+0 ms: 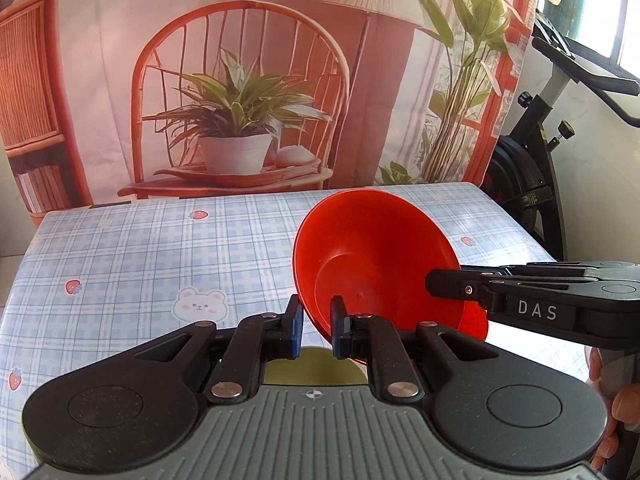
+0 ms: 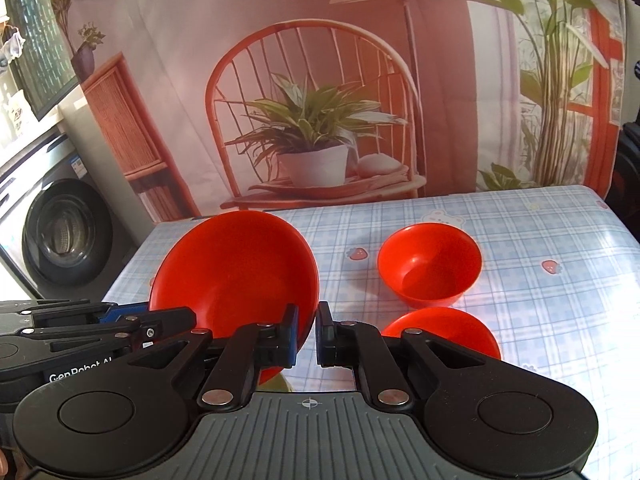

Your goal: Organize plates and bowls

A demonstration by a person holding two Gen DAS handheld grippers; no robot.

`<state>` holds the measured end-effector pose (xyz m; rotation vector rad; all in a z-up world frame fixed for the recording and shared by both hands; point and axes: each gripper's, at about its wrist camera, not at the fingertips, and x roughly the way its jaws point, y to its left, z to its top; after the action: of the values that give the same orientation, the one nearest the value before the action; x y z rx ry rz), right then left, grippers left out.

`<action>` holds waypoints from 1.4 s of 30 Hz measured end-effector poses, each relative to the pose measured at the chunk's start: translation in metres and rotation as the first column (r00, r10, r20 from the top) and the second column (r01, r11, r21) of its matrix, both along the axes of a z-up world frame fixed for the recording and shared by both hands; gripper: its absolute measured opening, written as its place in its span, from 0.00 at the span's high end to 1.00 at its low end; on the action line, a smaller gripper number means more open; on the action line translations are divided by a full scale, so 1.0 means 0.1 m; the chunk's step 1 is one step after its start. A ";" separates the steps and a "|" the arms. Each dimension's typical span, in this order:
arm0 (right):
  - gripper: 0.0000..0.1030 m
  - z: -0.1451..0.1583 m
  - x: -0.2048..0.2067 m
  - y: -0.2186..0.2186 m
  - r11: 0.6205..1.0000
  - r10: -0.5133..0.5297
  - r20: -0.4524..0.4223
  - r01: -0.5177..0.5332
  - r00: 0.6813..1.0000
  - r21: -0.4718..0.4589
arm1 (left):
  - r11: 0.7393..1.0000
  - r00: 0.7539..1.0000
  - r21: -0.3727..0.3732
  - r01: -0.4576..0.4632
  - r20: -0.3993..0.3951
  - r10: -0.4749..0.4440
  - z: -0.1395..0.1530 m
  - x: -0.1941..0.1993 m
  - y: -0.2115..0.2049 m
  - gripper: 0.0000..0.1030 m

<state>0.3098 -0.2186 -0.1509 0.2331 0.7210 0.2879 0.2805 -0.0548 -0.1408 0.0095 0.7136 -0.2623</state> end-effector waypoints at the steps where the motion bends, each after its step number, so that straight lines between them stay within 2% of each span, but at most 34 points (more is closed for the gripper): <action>1: 0.92 -0.01 -0.04 -0.05 1.000 -0.006 0.000 0.006 1.000 -0.001 | 1.000 1.000 -0.003 0.008 -0.005 -0.008 -0.01 -0.01 -0.04 0.86; 10: 0.92 -0.21 -0.27 -0.40 0.996 -0.079 -0.012 0.078 0.997 -0.040 | 0.997 0.997 0.023 0.069 -0.035 -0.068 -0.17 -0.02 -0.44 0.85; 18: 0.92 -0.40 -0.38 -0.70 0.987 -0.160 0.000 0.160 0.987 0.016 | 0.991 0.989 0.021 0.130 -0.074 -0.128 -0.34 0.10 -0.67 0.85; 27: 0.92 -0.62 -0.28 -0.90 0.974 -0.226 -0.027 0.226 0.974 0.028 | 0.984 0.979 0.027 0.175 -0.111 -0.171 -0.49 0.34 -0.89 0.85; 31: 0.92 -0.70 -0.21 -0.95 0.972 -0.230 -0.037 0.231 0.972 0.030 | 0.987 0.977 0.011 0.161 -0.141 -0.158 -0.59 0.44 -0.92 0.85; 42: 0.92 -0.87 -0.07 -1.00 0.969 -0.241 -0.057 0.243 0.969 0.038 | 0.984 0.974 0.035 0.173 -0.157 -0.165 -0.70 0.57 -0.99 0.85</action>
<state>0.3033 -0.3188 -0.2383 0.3690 0.7302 0.0649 0.3380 -0.1536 -0.2112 0.0975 0.8741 -0.4123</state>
